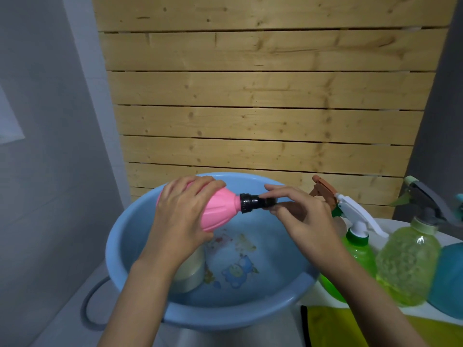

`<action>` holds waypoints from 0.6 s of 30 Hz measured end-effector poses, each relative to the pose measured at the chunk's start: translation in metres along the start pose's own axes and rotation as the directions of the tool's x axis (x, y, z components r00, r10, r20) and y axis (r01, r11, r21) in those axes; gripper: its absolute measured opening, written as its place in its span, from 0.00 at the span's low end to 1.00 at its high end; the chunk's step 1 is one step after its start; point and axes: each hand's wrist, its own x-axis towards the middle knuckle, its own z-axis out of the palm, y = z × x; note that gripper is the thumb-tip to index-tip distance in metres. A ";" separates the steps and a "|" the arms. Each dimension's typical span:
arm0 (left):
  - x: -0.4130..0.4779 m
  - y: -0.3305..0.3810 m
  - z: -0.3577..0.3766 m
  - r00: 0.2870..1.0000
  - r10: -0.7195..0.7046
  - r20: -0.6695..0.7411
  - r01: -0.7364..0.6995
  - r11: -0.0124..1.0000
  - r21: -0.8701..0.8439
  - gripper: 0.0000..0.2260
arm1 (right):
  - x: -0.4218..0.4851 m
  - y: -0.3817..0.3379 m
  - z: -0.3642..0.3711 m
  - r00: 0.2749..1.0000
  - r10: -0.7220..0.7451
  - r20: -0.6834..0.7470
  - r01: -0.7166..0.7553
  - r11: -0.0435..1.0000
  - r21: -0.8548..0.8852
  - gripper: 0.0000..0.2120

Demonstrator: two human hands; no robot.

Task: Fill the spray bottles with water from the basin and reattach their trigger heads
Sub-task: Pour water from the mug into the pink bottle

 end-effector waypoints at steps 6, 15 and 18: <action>-0.001 0.000 0.001 1.000 0.007 0.010 -0.007 1.000 -0.003 0.39 | 0.000 0.007 0.001 0.999 -0.042 -0.007 0.043 0.997 0.065 0.05; -0.001 0.001 0.002 0.998 0.027 0.061 -0.026 1.000 -0.010 0.41 | 0.001 0.012 -0.002 0.984 -0.145 0.102 0.154 0.983 -0.096 0.14; -0.001 0.003 0.002 0.997 0.039 0.069 -0.038 0.999 -0.007 0.41 | -0.002 0.013 0.000 0.971 -0.191 0.143 0.229 0.910 -0.345 0.26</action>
